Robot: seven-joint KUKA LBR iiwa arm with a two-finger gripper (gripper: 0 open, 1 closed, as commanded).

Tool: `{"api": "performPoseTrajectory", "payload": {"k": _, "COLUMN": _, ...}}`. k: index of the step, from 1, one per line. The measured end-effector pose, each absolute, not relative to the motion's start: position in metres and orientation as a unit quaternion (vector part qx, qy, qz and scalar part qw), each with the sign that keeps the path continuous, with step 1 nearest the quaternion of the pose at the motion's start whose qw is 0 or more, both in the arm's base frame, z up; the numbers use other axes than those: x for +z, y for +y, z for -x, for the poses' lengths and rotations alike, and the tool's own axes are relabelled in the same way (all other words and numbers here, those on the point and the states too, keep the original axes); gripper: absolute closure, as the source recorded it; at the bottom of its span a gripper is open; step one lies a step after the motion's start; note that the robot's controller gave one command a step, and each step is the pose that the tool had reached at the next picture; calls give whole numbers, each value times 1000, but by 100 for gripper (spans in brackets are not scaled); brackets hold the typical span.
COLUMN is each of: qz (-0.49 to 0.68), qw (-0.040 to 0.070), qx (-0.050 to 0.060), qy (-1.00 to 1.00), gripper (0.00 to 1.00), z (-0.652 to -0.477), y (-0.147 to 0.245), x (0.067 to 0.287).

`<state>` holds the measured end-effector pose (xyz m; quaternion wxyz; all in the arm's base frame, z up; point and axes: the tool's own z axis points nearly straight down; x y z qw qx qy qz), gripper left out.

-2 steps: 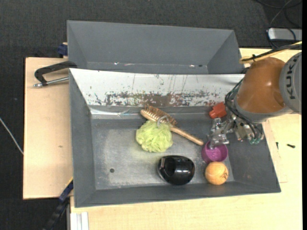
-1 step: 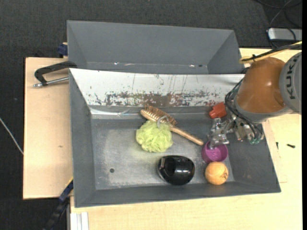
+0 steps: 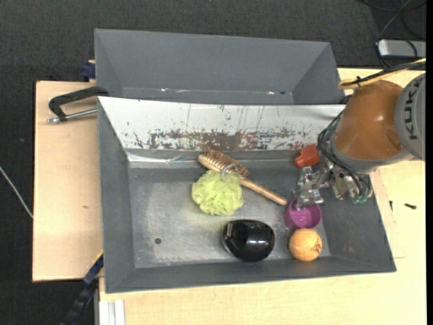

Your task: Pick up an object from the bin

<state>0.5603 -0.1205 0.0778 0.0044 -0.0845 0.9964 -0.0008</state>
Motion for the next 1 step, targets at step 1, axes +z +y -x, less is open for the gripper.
{"api": "performPoseTrajectory", "payload": {"k": 1, "qz": 84, "qw": 3, "qx": 0, "qy": 996, "gripper": 100, "z": -559, "y": -120, "x": 85}}
